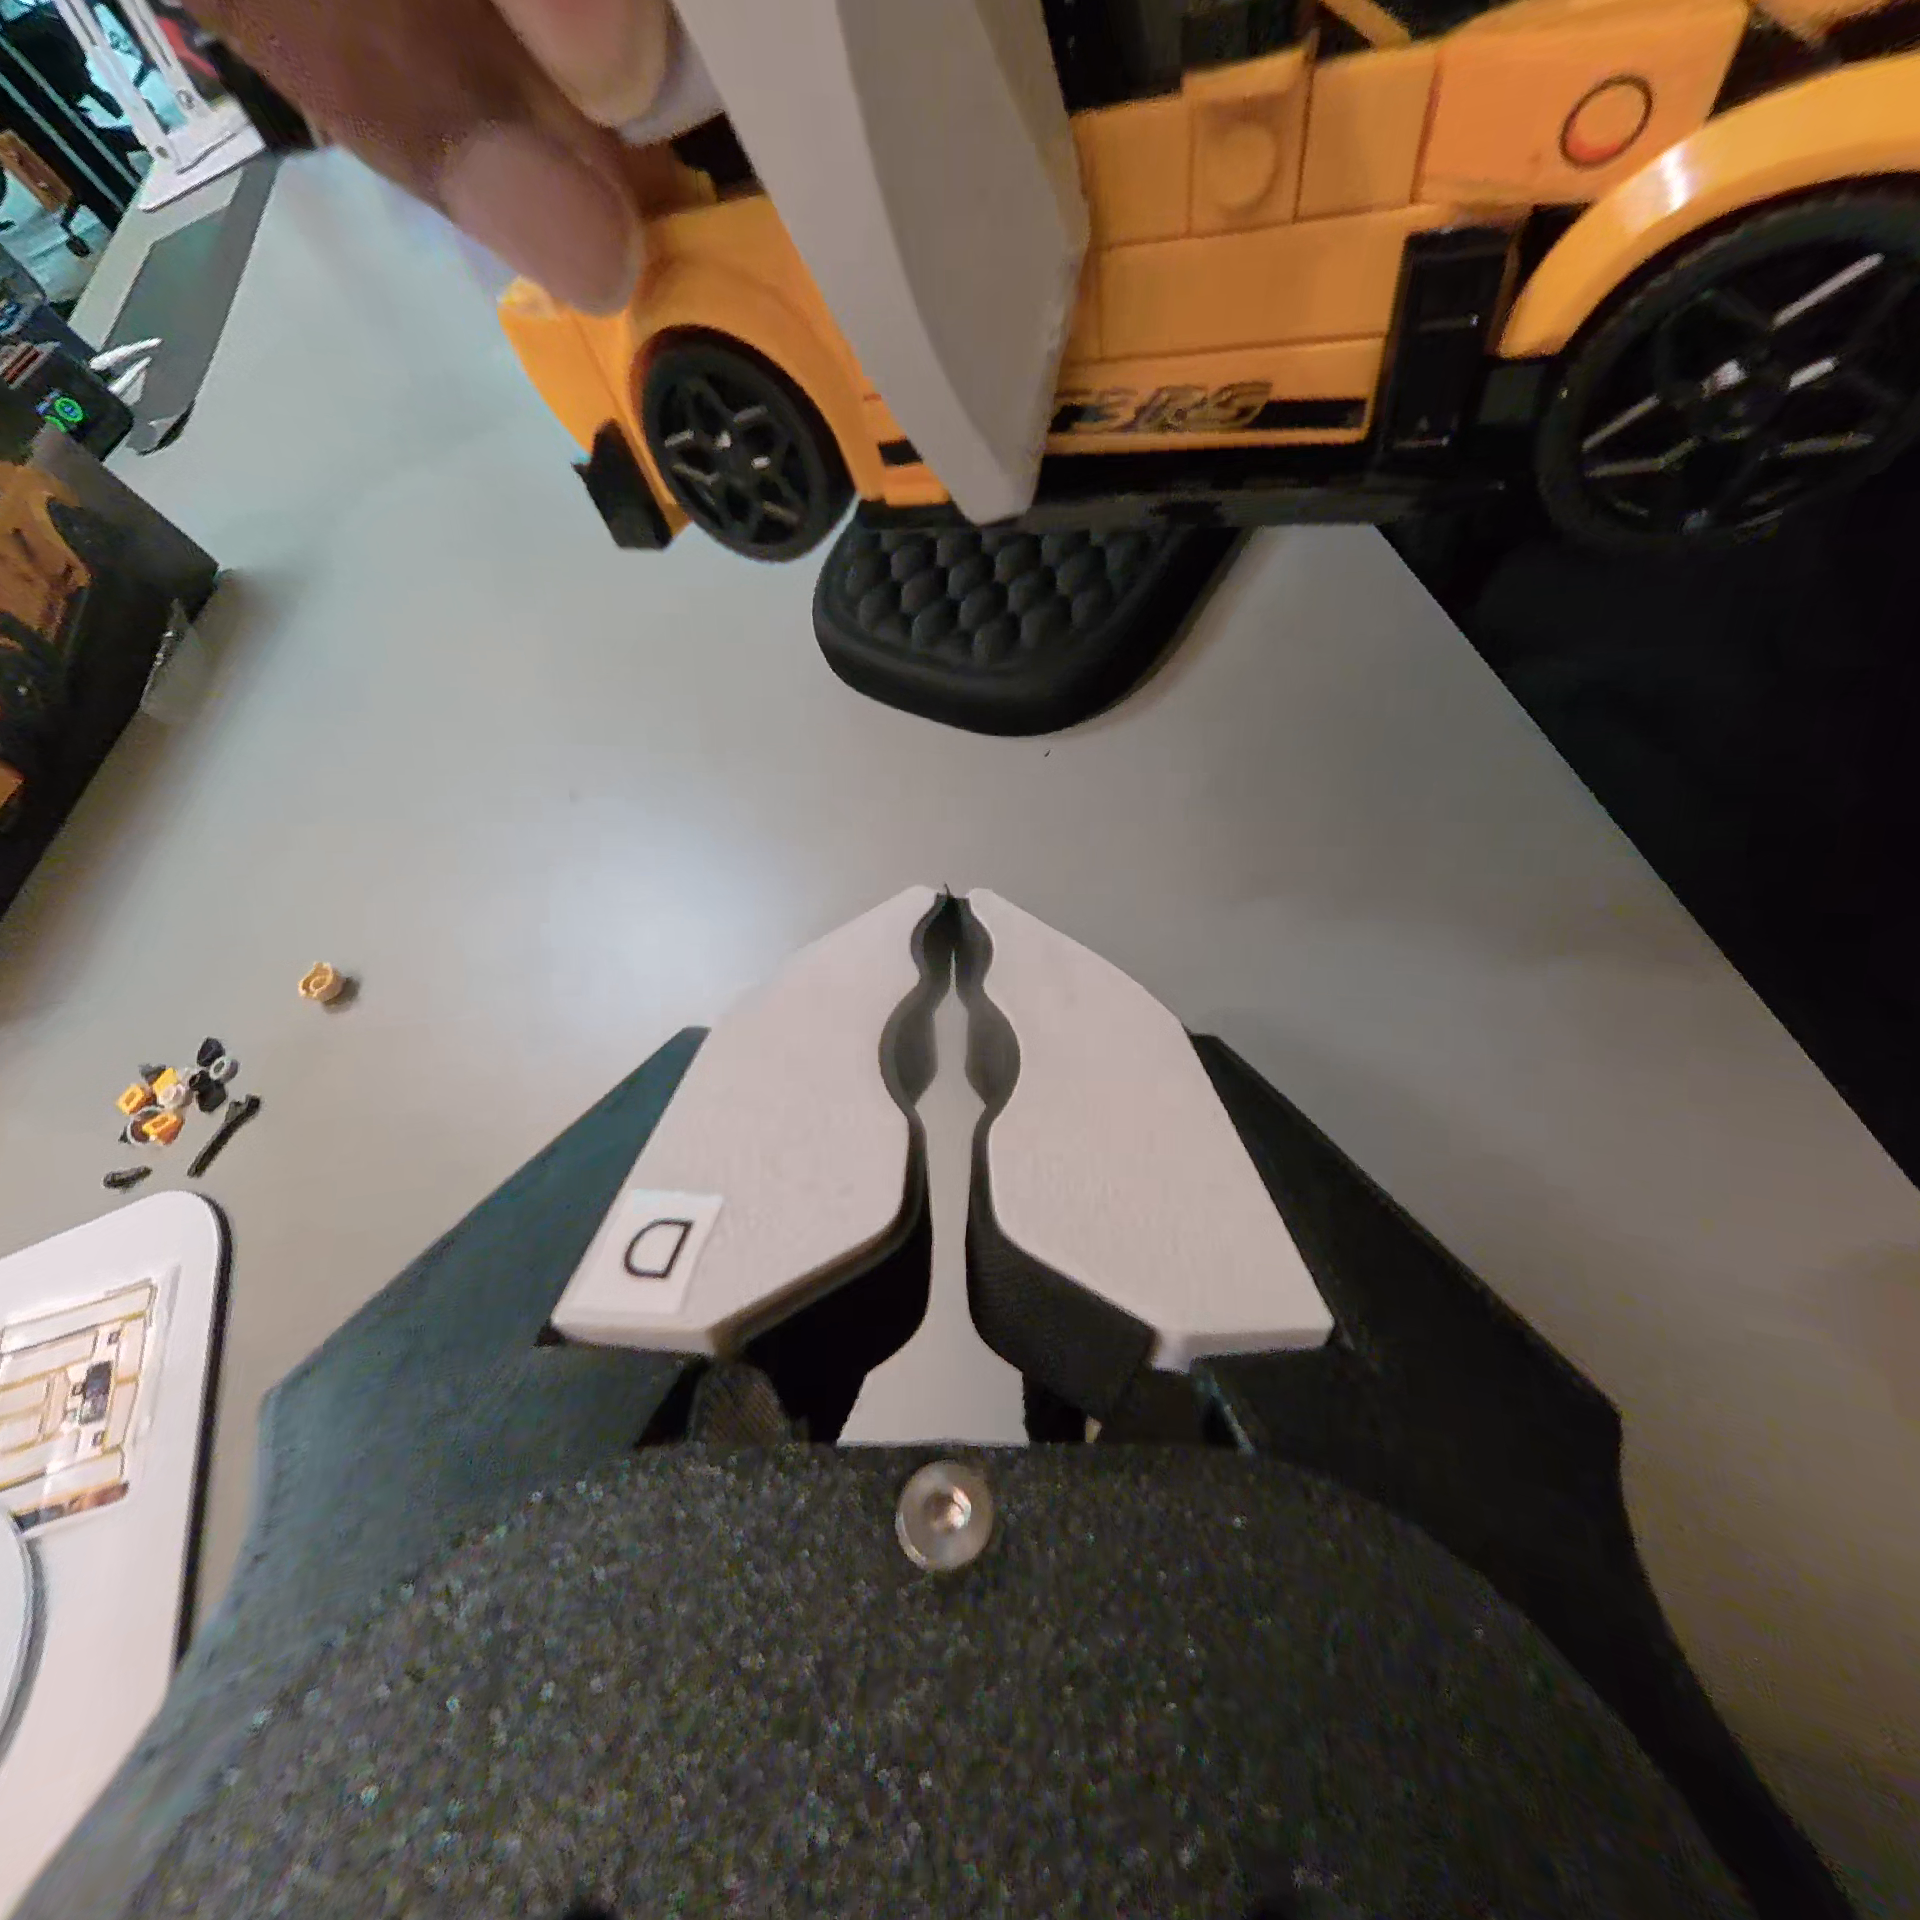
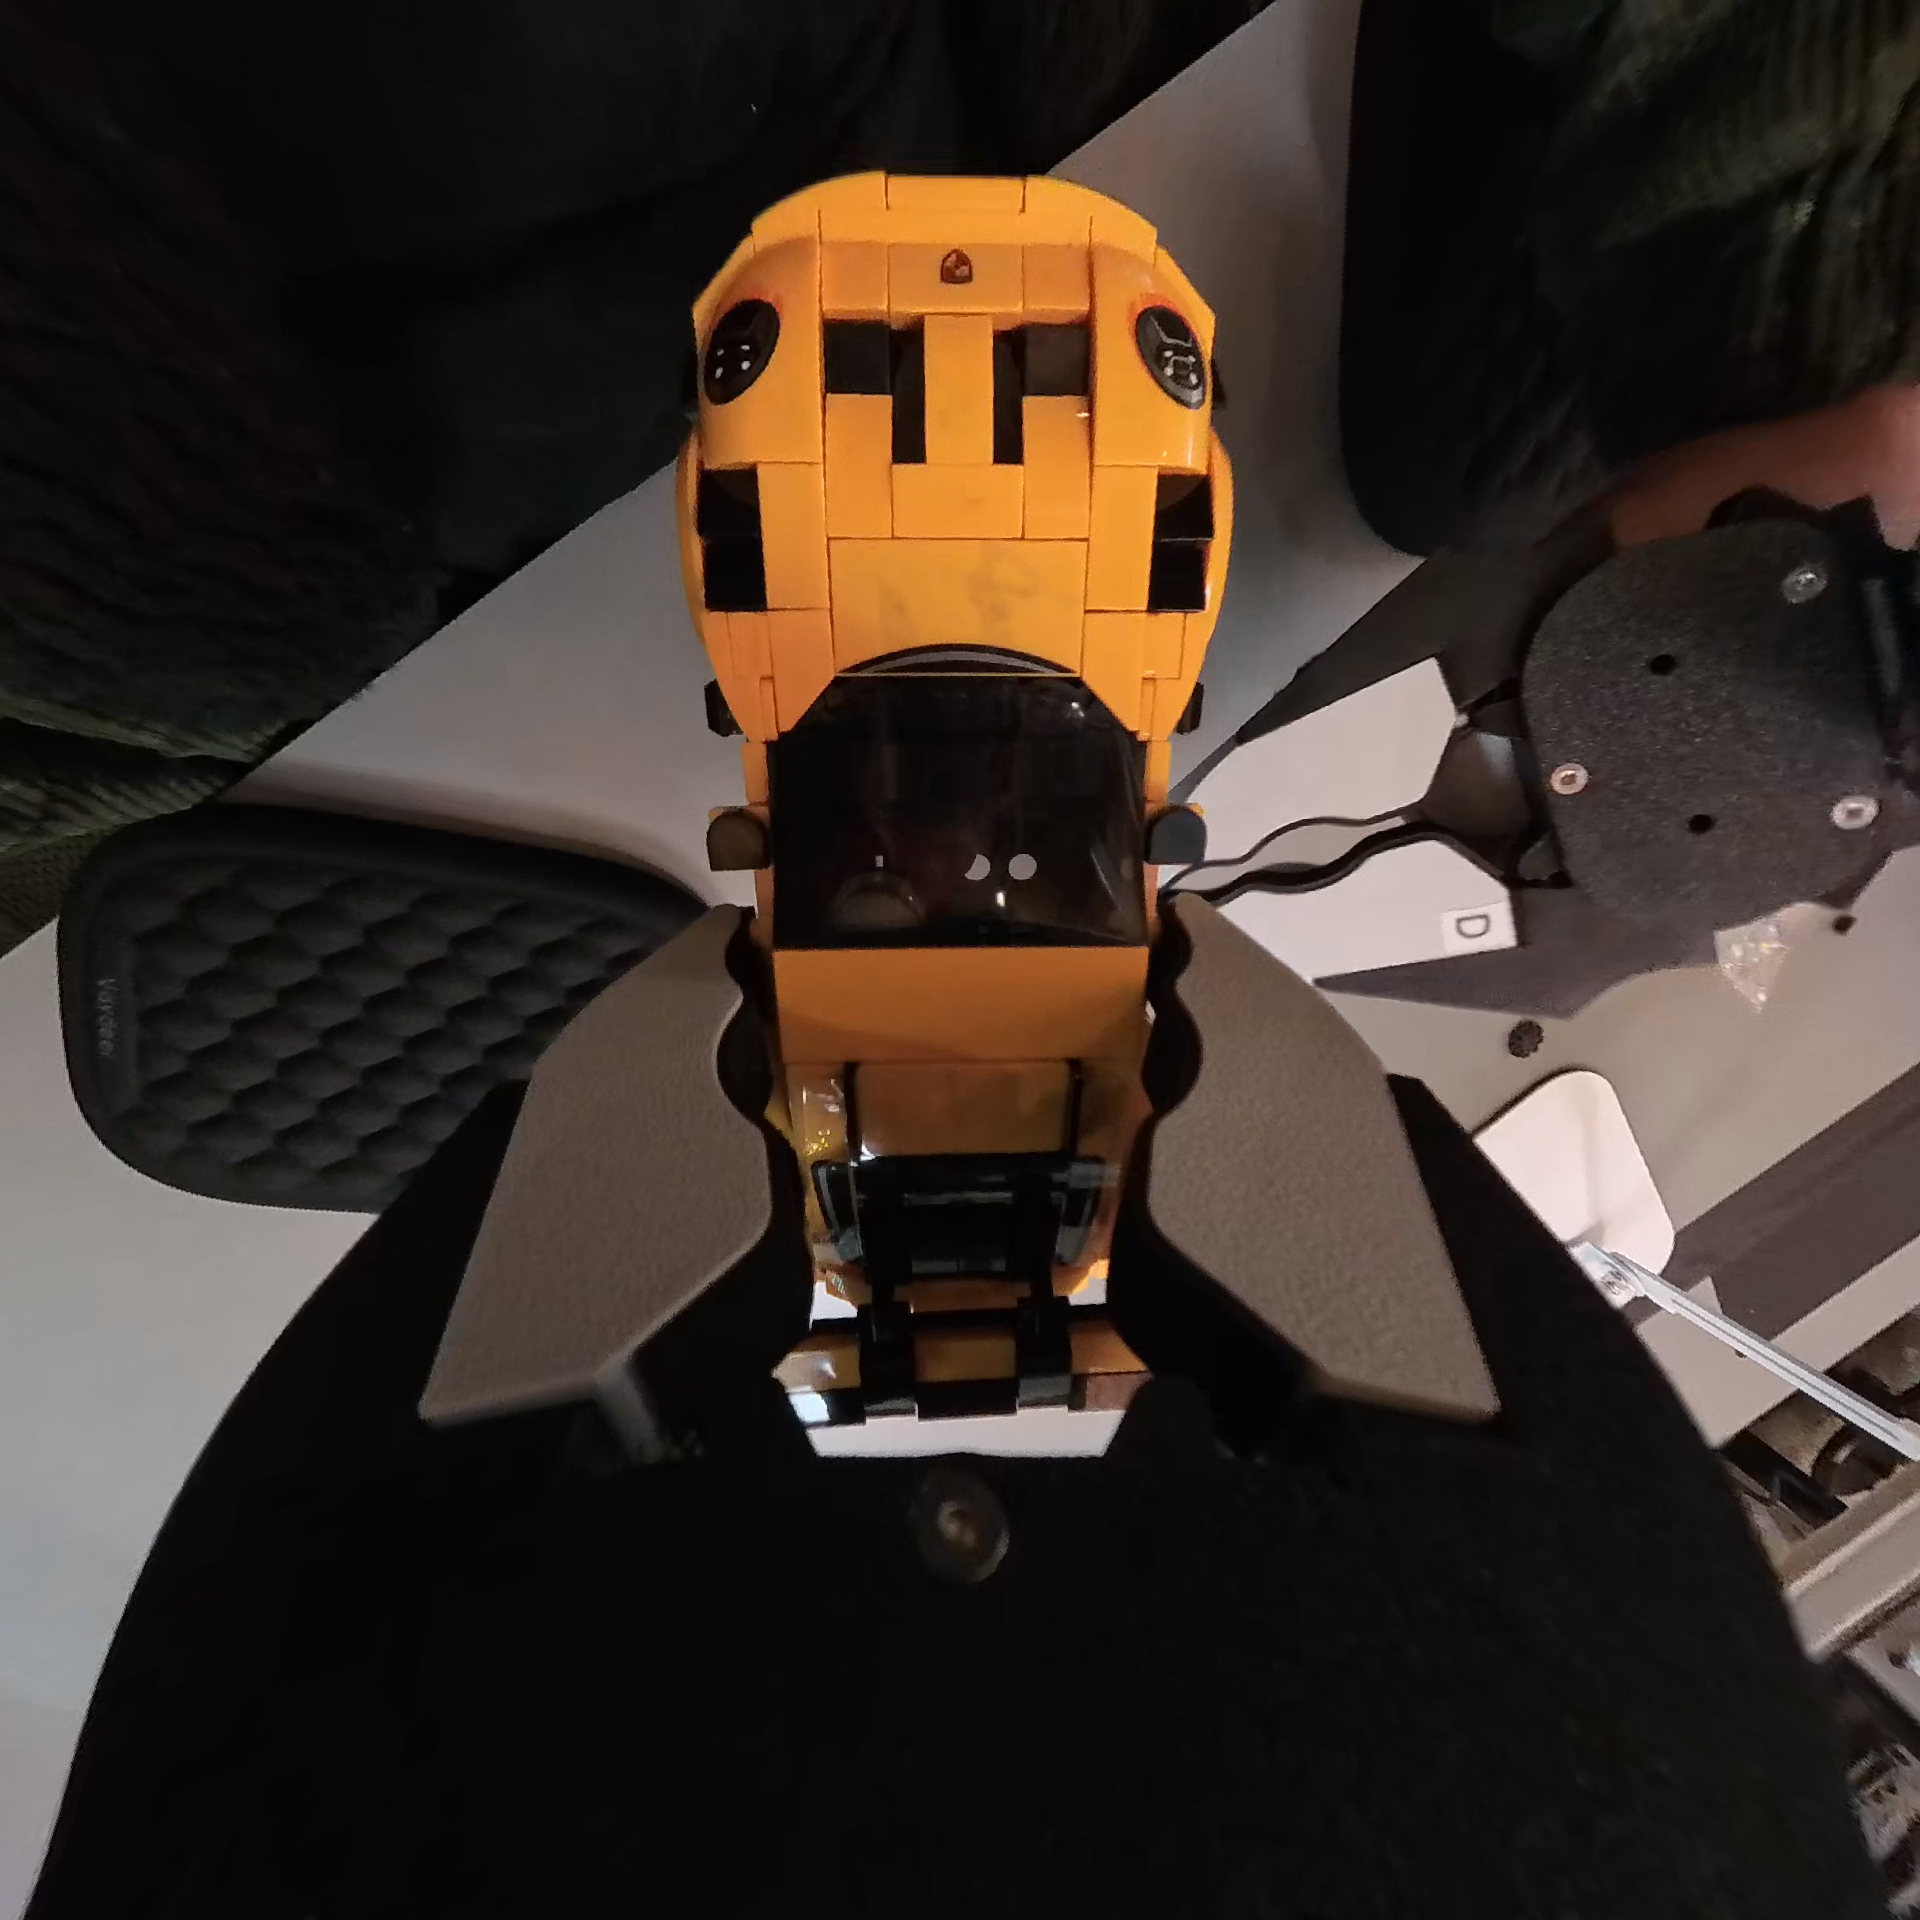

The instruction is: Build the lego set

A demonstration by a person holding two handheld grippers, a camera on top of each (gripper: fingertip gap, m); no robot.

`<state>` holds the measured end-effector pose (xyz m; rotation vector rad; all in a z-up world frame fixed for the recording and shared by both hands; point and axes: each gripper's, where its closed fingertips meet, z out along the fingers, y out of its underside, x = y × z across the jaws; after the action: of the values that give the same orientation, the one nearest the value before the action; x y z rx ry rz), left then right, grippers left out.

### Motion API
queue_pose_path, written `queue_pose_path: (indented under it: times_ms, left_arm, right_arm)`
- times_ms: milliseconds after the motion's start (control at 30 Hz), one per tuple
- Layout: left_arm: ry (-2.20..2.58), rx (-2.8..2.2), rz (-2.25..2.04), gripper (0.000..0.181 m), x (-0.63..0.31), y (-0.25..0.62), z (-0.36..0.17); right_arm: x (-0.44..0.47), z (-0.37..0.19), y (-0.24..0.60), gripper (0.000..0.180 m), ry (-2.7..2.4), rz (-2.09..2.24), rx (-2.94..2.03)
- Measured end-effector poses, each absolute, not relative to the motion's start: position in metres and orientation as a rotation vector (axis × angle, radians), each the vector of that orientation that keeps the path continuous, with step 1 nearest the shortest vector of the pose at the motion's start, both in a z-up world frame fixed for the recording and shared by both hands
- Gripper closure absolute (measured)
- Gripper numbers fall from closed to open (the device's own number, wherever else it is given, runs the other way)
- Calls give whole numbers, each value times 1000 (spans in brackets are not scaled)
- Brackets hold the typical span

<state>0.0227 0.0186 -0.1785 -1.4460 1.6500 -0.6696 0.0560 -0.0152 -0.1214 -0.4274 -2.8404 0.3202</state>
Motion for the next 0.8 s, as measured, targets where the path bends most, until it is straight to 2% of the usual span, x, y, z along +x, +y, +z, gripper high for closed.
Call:
queue_pose_path:
  times_ms: [400, 800]
  left_arm:
    - [1751, -1403, -699, 181, 32, 15, -181]
    - [1611, -1468, -633, 181, 28, 27, -178]
  right_arm:
    - [58, -126, -11, 109, -2839, 327, -470]
    - [63, -123, 25, 109, -2740, 324, -702]
